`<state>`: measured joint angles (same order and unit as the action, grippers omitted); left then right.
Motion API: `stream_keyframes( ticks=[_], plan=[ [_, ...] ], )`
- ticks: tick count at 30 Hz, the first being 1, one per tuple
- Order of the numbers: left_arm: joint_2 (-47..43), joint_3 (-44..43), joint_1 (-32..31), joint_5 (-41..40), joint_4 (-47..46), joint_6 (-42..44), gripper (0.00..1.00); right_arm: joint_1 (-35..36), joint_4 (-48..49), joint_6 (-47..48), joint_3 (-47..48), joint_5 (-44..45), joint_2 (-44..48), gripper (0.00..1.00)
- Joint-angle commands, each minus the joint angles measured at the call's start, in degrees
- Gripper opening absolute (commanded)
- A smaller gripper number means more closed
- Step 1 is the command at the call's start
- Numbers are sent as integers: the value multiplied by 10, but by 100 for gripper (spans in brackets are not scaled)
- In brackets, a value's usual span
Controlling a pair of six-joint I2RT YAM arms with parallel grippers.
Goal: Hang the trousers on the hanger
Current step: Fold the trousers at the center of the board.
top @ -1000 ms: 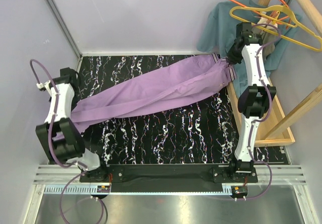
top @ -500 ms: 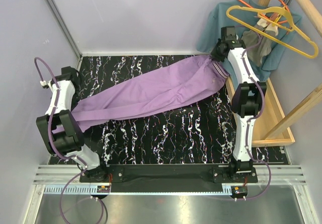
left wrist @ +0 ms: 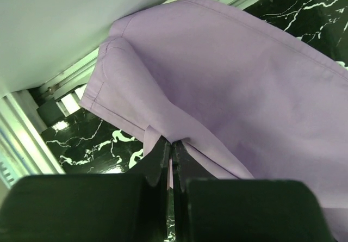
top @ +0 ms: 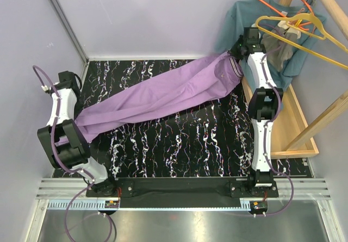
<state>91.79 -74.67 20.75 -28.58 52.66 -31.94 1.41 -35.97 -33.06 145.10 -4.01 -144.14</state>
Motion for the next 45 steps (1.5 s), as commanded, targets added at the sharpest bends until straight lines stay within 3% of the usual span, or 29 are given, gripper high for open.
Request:
stream_keyframes(
  ticks=[1,7,12,19,22,23,24,26,27,31,36,38,41,45],
  plan=[
    [-51,15,6,24,-41,26,0,-35,68,-9,27,-18,0,0],
    [-90,40,29,14,-47,17,0,-58,122,-43,9,-35,12,0],
    [-17,-31,37,26,-42,27,0,-57,170,-101,70,-53,-57,3],
    [79,-93,38,34,-14,48,0,-57,237,-151,79,-48,-98,7],
    [99,-102,38,34,-15,44,8,-57,259,-162,96,-59,-132,16],
    [103,-104,37,34,-12,43,14,-56,260,-164,105,-64,-139,25],
    [108,-114,36,34,-8,43,29,-55,253,-166,120,-67,-143,34],
    [114,-127,38,35,4,40,44,-50,239,-162,126,-71,-142,52],
    [112,-135,37,34,16,35,57,-48,231,-156,115,-75,-136,64],
    [96,-142,28,47,40,21,70,-38,168,-111,84,-85,-93,77],
    [39,-116,-20,34,59,19,73,-36,74,-79,-1,-86,-11,75],
    [18,-103,-43,39,61,11,73,-32,72,-74,-33,-111,16,64],
    [-19,-99,-74,27,70,1,73,-18,50,-65,-80,-112,43,54],
    [-44,-99,-106,15,87,-13,74,13,6,-18,-74,-67,60,58]
  ],
)
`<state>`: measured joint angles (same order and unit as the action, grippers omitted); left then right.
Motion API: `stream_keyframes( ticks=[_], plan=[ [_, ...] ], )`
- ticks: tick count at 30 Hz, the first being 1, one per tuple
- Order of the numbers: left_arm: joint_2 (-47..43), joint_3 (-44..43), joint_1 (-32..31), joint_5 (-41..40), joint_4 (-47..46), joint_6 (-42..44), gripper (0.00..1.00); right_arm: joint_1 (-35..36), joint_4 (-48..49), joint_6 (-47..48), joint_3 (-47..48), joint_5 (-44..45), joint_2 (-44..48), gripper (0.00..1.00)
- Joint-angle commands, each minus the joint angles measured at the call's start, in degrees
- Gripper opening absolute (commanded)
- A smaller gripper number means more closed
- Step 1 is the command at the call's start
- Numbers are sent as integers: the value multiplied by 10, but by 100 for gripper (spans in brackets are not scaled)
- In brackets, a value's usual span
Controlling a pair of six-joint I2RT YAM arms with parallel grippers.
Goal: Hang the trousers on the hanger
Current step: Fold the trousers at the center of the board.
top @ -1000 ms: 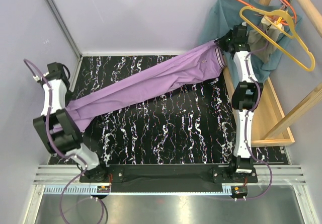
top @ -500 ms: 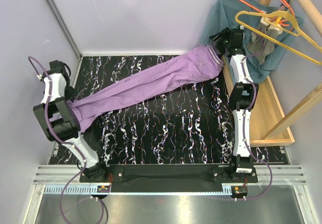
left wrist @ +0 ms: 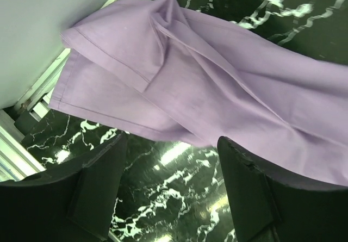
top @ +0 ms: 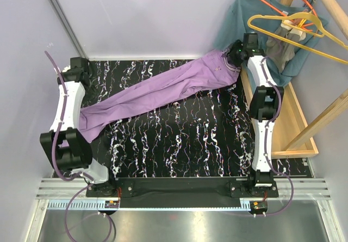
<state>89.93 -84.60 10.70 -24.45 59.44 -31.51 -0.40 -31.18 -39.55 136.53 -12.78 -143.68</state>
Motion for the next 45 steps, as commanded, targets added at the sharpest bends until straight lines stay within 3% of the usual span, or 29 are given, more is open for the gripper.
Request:
stream_keyframes(
  ticks=[1,2,6,10,13,16,21,25,34,41,45],
  plan=[
    [-27,0,-5,-25,24,-28,74,34,-55,64,19,53,60,62],
    [-27,-1,-5,-24,39,-32,74,35,-81,69,28,77,63,73],
    [-40,23,-8,-39,47,-41,74,36,-90,112,49,116,77,76],
    [-53,50,-8,-17,24,-18,73,57,-75,105,16,87,96,64],
    [-54,67,-8,43,-1,-10,71,97,-59,103,-11,69,93,59],
    [-53,77,-14,85,-20,-1,70,127,-83,107,16,64,55,53],
    [-68,79,-16,141,-47,32,68,139,-161,113,94,72,-14,50],
    [-82,85,-17,173,-65,44,68,140,-179,119,85,71,-32,50],
    [-84,73,-17,182,-65,53,67,145,-273,151,8,116,-31,53],
    [-89,80,-17,192,-71,58,67,139,-334,192,-167,213,49,65],
    [-96,98,-17,203,-71,54,66,109,-313,199,-266,229,112,67]
  ],
)
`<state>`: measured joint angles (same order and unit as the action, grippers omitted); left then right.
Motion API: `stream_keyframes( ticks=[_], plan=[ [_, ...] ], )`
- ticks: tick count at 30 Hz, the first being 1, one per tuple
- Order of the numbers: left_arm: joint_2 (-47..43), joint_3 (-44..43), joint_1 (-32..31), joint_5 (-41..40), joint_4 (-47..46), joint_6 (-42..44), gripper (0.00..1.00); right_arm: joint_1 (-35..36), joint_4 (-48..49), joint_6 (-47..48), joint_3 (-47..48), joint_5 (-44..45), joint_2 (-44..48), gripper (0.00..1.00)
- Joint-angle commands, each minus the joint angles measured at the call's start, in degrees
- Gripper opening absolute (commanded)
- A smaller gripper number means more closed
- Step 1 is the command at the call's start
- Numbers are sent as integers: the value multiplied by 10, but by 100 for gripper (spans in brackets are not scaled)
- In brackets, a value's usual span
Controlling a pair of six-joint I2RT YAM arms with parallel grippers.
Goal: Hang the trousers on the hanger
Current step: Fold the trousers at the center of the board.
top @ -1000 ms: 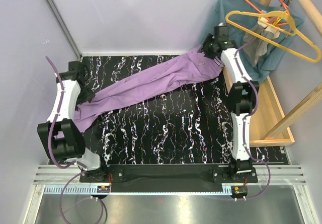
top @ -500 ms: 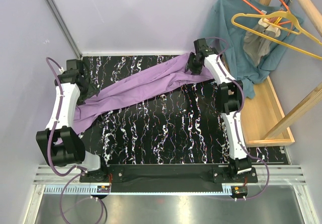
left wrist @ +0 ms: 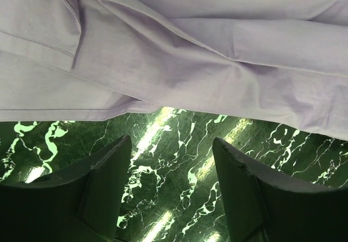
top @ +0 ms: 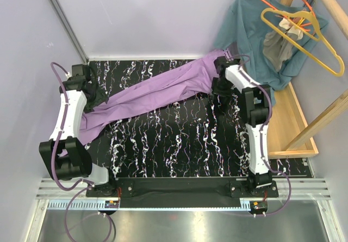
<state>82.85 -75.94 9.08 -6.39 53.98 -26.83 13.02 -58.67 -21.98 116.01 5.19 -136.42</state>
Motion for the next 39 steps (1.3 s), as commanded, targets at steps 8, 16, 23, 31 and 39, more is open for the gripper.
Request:
stream_keyframes(
  ticks=[8,16,23,31,39],
  plan=[
    [-57,35,-6,34,-3,1,65,-29,56,41,-54,-13,143,67],
    [7,30,-78,87,-78,-27,65,-17,203,-32,48,-145,52,66],
    [131,-29,-121,126,-103,-74,61,5,208,-80,228,-232,-74,35],
    [166,-74,-121,128,-79,-66,61,37,197,-118,231,-223,-118,29],
    [133,-74,-120,108,-62,-47,62,46,88,-87,200,-151,-146,28]
  ],
)
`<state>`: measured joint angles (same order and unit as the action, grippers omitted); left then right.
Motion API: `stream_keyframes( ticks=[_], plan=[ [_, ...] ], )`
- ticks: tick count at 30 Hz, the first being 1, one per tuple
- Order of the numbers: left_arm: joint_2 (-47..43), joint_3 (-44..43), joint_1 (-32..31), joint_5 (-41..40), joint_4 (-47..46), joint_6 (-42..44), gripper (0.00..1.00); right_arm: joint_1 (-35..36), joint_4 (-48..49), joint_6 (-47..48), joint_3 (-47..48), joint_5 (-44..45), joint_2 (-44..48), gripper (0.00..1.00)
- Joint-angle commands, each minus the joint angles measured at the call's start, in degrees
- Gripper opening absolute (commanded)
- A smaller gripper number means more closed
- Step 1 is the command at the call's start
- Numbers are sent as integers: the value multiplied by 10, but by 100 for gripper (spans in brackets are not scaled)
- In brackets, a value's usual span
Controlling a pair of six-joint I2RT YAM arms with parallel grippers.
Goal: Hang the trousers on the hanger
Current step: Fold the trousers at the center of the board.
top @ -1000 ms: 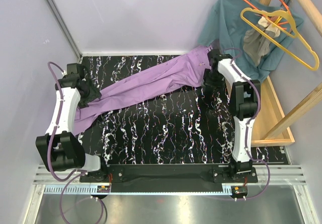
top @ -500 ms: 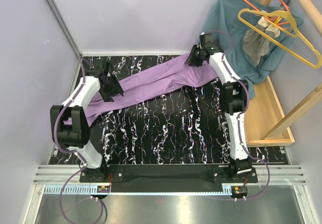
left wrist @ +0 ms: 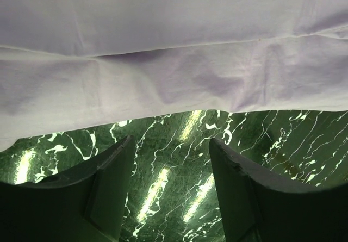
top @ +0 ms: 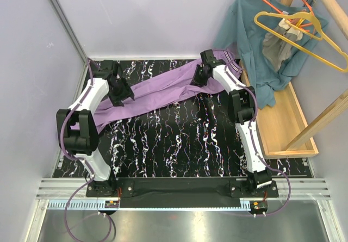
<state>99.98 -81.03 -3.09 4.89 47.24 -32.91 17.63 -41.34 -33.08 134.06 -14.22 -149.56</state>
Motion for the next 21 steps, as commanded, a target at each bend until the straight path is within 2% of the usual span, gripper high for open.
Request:
stream_keyframes(
  ticks=[1,6,9,14,18,21],
  plan=[
    [-44,-23,4,-9,14,16,62,0,-117,35,20,52,-15,28],
    [-77,-12,17,-44,40,42,63,0,-179,106,-66,128,34,29],
    [-110,4,31,-74,57,57,63,-1,-183,119,-164,156,100,30],
    [-156,50,50,-88,72,61,63,-9,-151,130,-344,149,200,35],
    [-199,96,54,-95,70,48,63,-9,-124,135,-354,145,268,43],
    [-213,114,59,-97,62,45,63,-14,-96,118,-285,158,275,61]
  ],
)
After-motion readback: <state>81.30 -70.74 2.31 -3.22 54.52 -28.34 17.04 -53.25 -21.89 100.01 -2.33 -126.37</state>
